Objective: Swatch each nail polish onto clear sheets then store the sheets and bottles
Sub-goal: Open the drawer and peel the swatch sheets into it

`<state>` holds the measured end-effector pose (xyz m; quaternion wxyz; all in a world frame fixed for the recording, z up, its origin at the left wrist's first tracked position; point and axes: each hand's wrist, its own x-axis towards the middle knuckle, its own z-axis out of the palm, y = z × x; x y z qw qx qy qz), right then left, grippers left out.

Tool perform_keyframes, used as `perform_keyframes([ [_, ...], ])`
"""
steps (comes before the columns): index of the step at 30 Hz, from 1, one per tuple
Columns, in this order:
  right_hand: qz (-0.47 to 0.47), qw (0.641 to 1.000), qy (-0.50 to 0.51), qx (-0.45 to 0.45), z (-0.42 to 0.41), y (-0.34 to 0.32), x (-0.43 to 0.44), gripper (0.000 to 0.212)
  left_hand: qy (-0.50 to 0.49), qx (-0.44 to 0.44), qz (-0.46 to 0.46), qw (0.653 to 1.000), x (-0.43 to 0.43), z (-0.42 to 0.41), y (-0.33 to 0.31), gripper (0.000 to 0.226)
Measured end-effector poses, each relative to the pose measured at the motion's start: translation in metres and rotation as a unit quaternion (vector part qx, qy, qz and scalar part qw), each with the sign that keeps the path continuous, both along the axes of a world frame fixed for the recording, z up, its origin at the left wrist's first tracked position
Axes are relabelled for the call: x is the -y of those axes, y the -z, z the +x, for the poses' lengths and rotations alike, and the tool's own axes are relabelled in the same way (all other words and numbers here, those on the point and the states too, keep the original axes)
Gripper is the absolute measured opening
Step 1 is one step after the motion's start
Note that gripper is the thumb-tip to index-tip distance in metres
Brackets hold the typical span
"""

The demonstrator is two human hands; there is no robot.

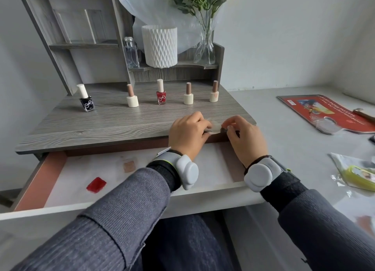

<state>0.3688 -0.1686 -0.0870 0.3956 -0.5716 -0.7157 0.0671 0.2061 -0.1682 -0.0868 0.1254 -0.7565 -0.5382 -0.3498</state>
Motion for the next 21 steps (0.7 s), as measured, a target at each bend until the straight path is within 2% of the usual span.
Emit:
perform_keyframes([
  [4, 0.017, 1.000, 0.002, -0.017, 0.000, 0.000, 0.001, 0.014, 0.028, -0.013, 0.025, 0.999, 0.004, 0.003, -0.003, 0.016],
  [7, 0.013, 0.998, 0.035, -0.052, 0.002, 0.000, 0.000, 0.003, 0.034, -0.014, 0.028, 0.999, 0.007, 0.002, -0.005, 0.015],
  [9, -0.021, 0.996, 0.064, -0.053, 0.004, -0.001, -0.002, 0.017, 0.038, -0.009, 0.025, 0.999, 0.009, 0.000, -0.005, 0.016],
  [11, -0.073, 0.994, 0.050, -0.066, 0.007, 0.000, -0.005, 0.033, 0.040, -0.004, 0.019, 0.999, 0.012, -0.002, -0.003, 0.017],
  [14, -0.145, 0.983, 0.012, -0.111, 0.010, 0.002, -0.005, 0.040, 0.035, 0.001, 0.013, 0.999, 0.016, -0.003, -0.001, 0.017],
  [16, -0.201, 0.966, -0.008, -0.165, 0.008, 0.001, -0.005, 0.038, 0.036, 0.007, 0.014, 0.999, 0.017, -0.003, -0.001, 0.017],
  [19, -0.275, 0.909, -0.042, -0.311, 0.004, -0.006, 0.000, 0.024, 0.053, 0.005, 0.021, 0.998, 0.017, -0.006, 0.000, 0.014],
  [21, -0.297, 0.883, -0.061, -0.359, 0.004, -0.009, 0.003, 0.016, 0.064, -0.004, 0.026, 0.998, 0.017, -0.009, 0.001, 0.011],
])
